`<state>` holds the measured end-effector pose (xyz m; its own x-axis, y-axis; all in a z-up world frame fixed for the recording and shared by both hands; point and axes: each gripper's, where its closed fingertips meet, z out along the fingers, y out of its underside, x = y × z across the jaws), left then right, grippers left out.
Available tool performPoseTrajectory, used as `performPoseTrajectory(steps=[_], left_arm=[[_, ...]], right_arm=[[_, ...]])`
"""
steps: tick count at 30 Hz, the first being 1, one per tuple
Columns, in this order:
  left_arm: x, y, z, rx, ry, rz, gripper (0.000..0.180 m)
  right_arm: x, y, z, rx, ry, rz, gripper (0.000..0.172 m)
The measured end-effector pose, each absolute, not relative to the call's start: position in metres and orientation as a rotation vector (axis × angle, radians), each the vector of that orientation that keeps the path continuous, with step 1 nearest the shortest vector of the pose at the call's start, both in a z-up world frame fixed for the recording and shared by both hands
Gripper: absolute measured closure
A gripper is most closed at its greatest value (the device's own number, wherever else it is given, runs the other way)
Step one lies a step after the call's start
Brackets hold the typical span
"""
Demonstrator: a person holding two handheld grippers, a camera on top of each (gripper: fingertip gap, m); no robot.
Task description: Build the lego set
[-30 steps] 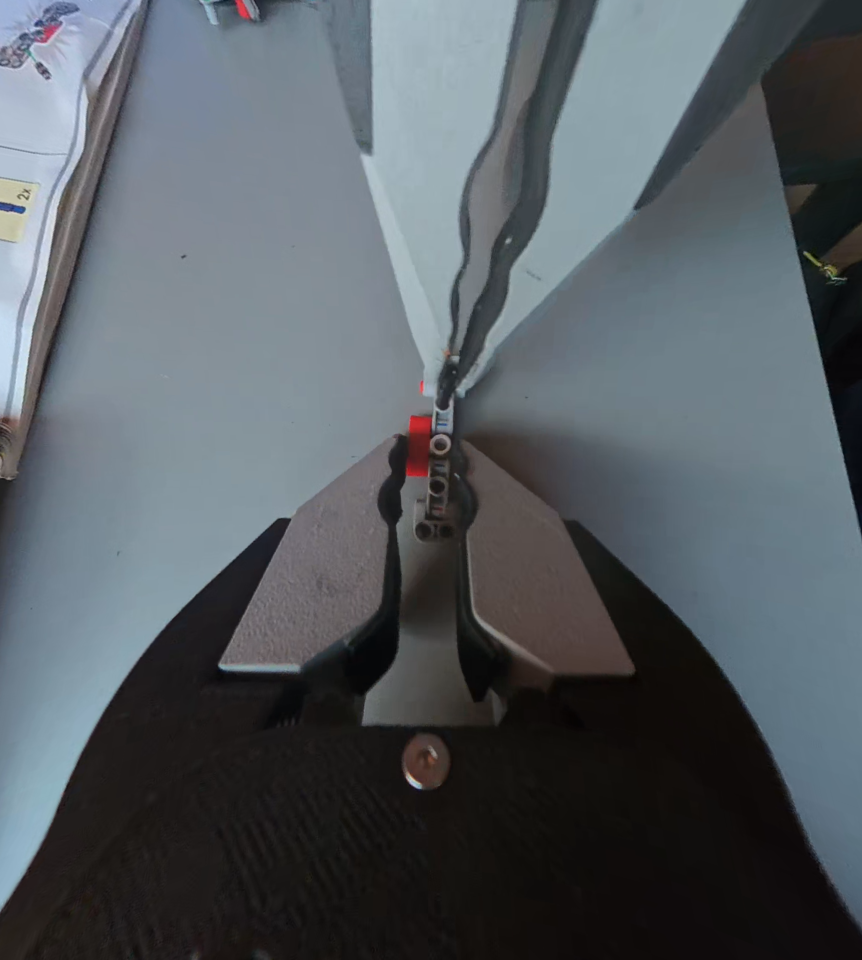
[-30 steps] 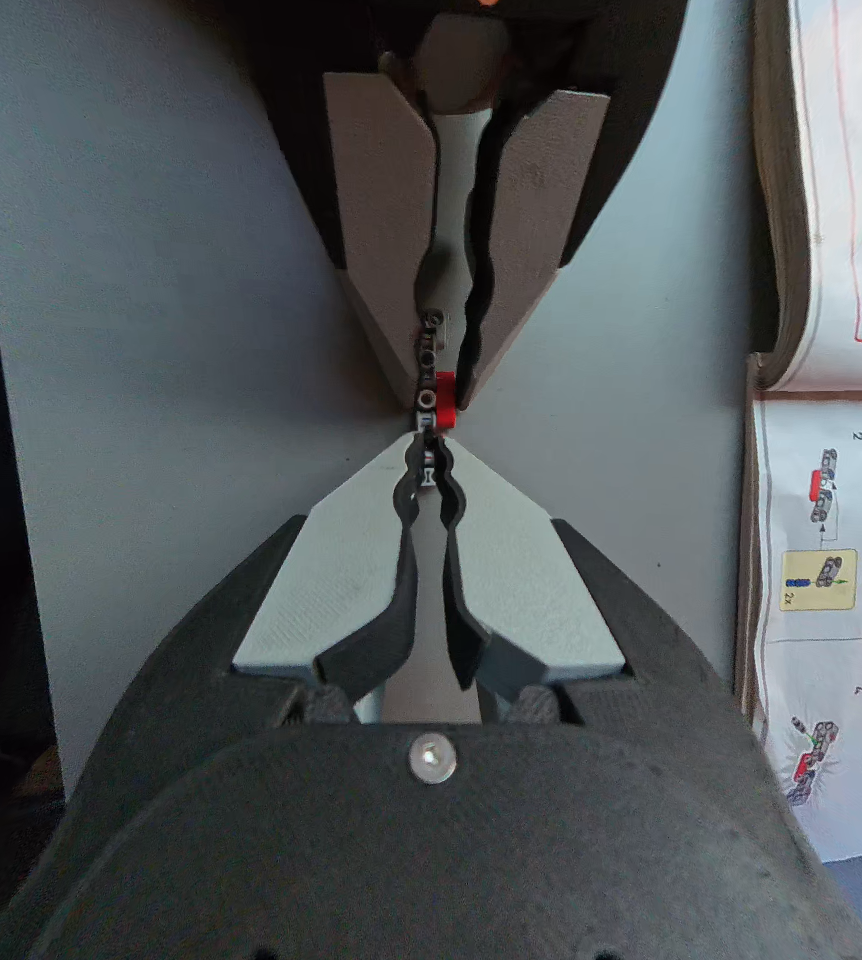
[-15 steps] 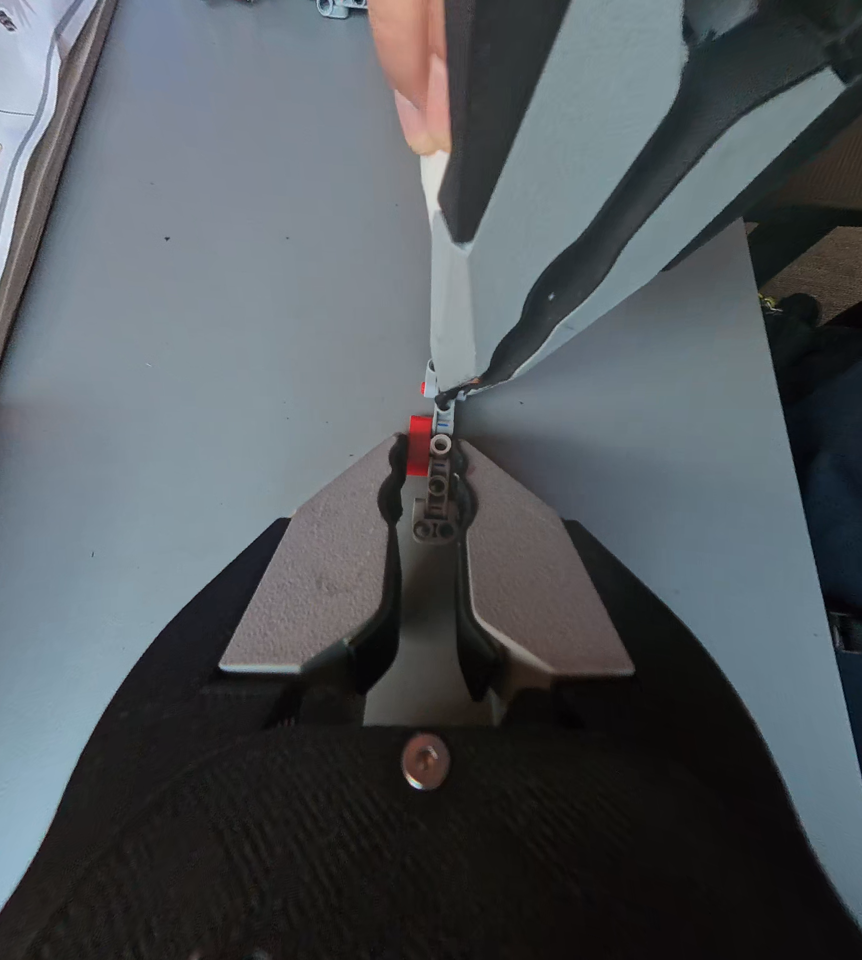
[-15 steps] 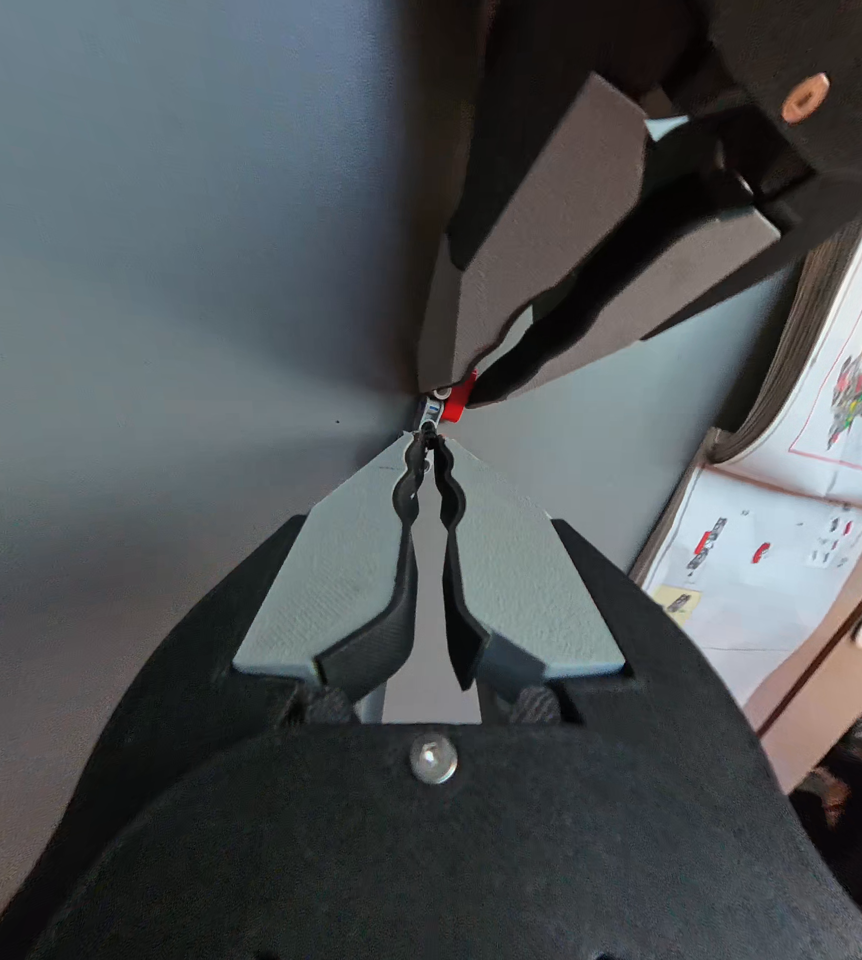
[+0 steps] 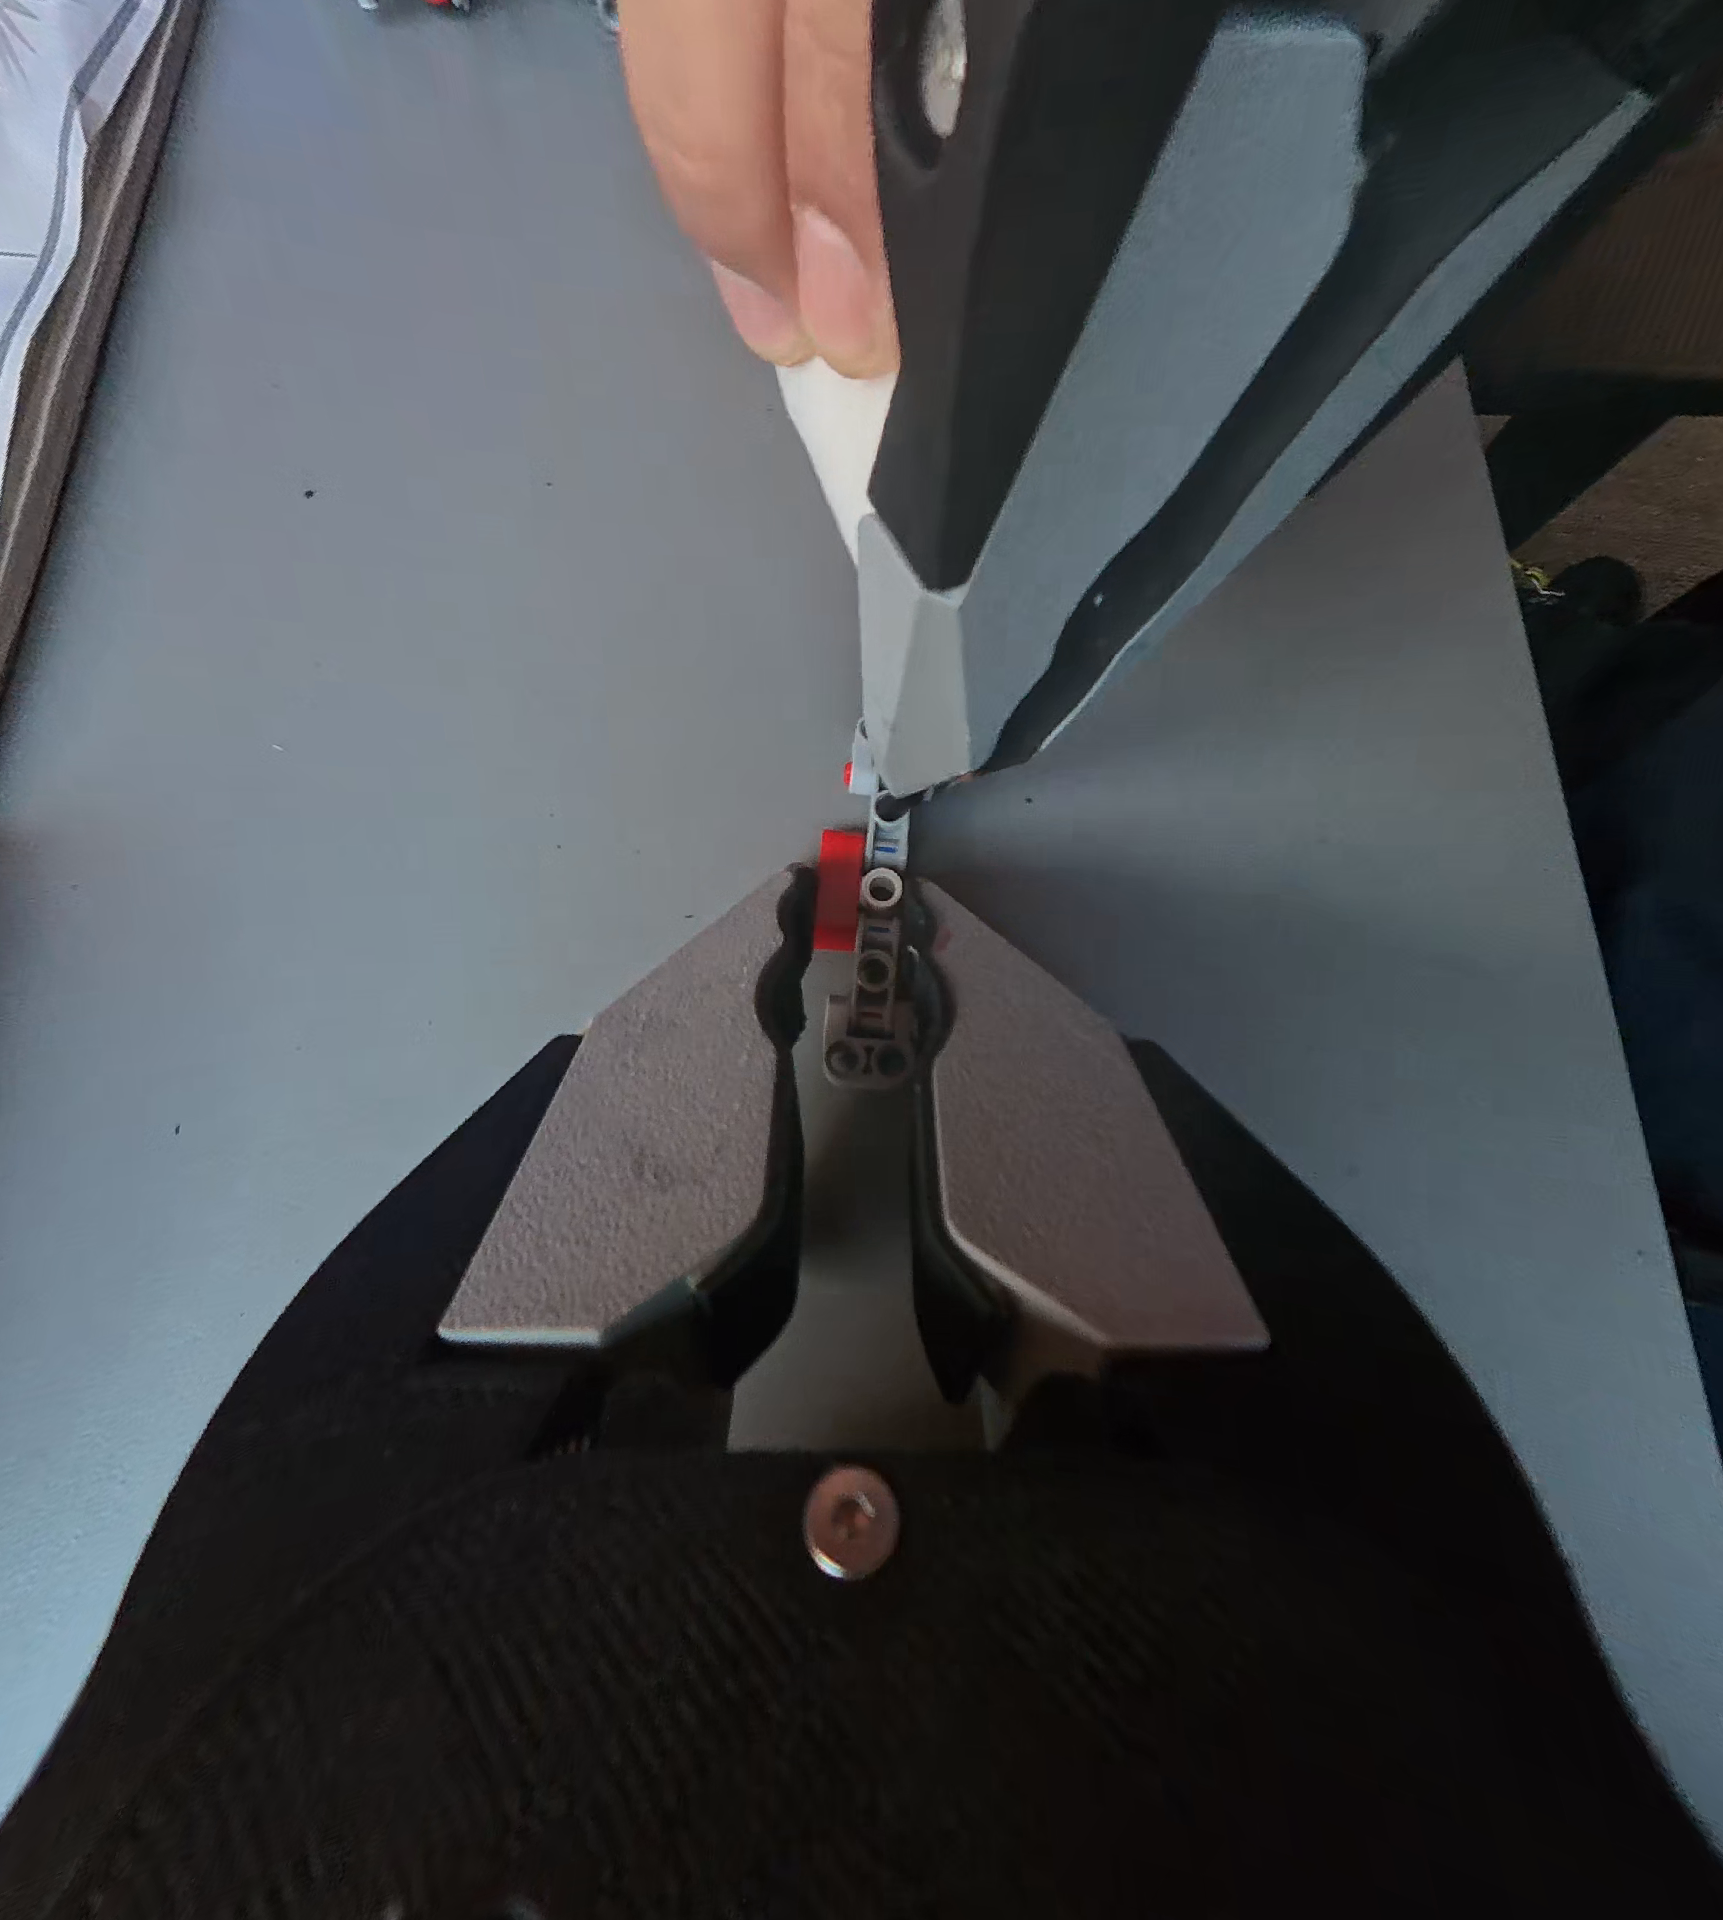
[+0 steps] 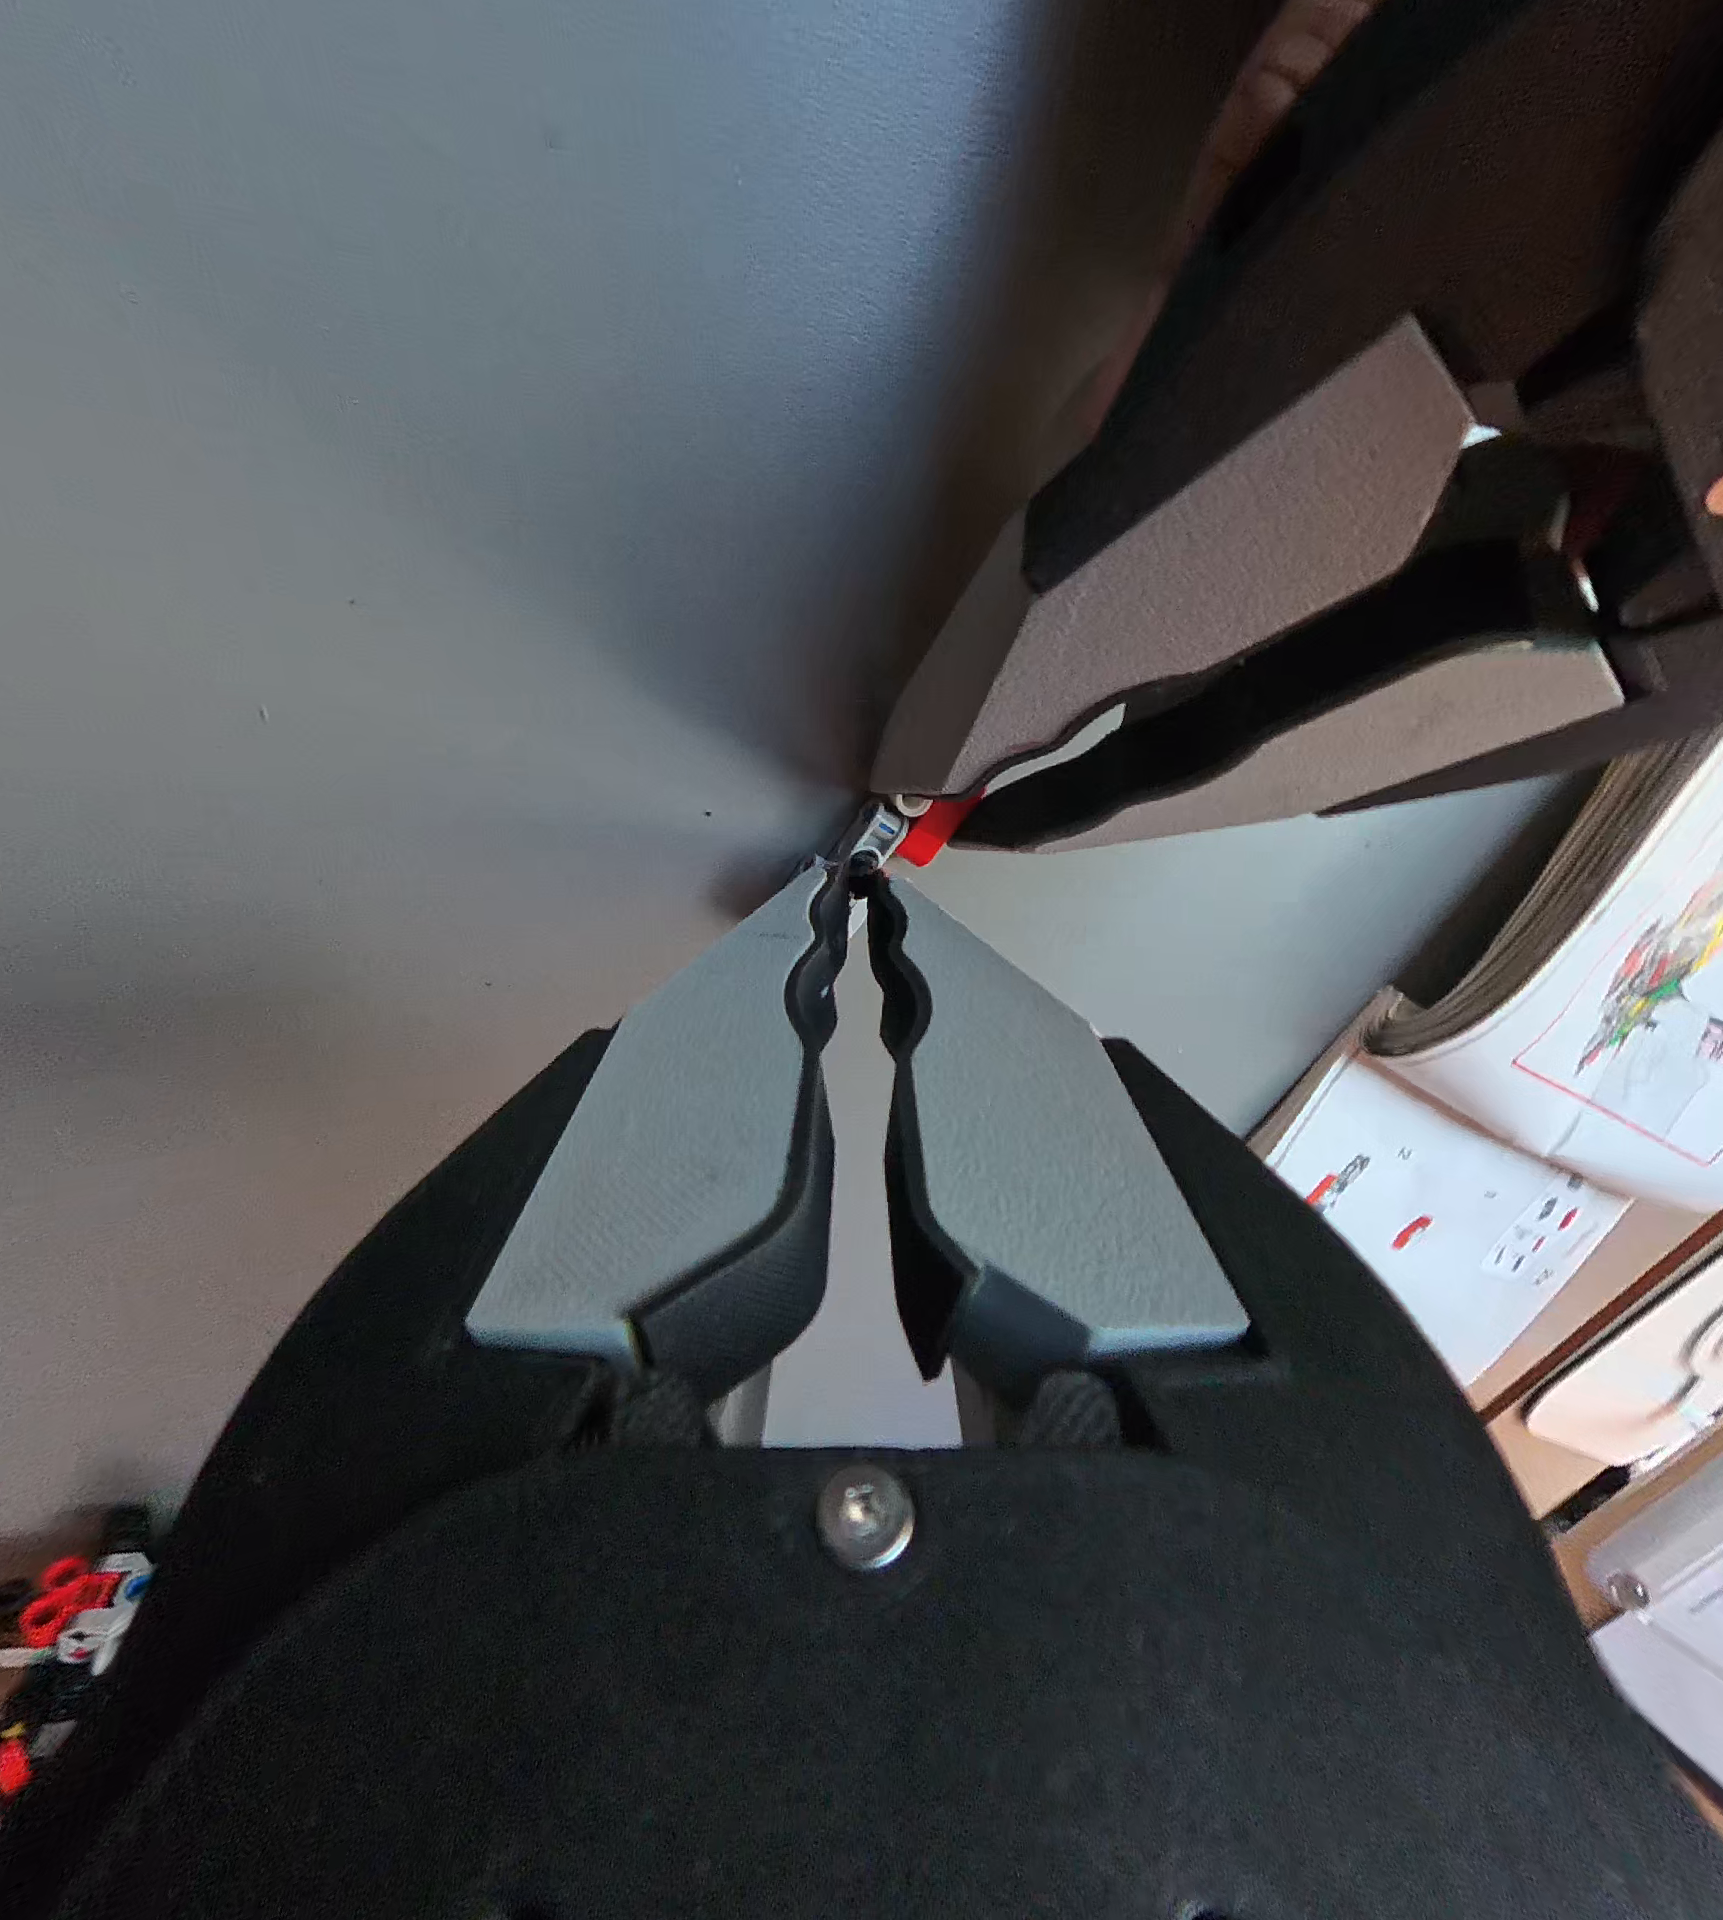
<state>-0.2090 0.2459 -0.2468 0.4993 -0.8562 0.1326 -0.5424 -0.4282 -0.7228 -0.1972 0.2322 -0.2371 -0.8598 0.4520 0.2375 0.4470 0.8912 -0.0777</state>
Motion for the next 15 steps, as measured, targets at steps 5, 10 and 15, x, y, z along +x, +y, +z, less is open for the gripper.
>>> performPoseTrajectory(steps=[5, 10, 15], left_arm=[[-0.2089, 0.2459, -0.2471, -2.128, 1.145, -0.659, 0.166], [-0.2093, 0.2466, -0.2471, -2.135, 1.136, -0.669, 0.167], [-0.2104, 0.2483, -0.2472, -2.139, 1.126, -0.663, 0.166]], right_arm=[[-0.1970, 0.2313, -0.2375, -0.728, -2.831, 0.150, 0.170], [-0.1972, 0.2317, -0.2377, -0.599, -2.882, 0.092, 0.170], [-0.1999, 0.2337, -0.2373, -0.632, -2.899, 0.171, 0.170]])
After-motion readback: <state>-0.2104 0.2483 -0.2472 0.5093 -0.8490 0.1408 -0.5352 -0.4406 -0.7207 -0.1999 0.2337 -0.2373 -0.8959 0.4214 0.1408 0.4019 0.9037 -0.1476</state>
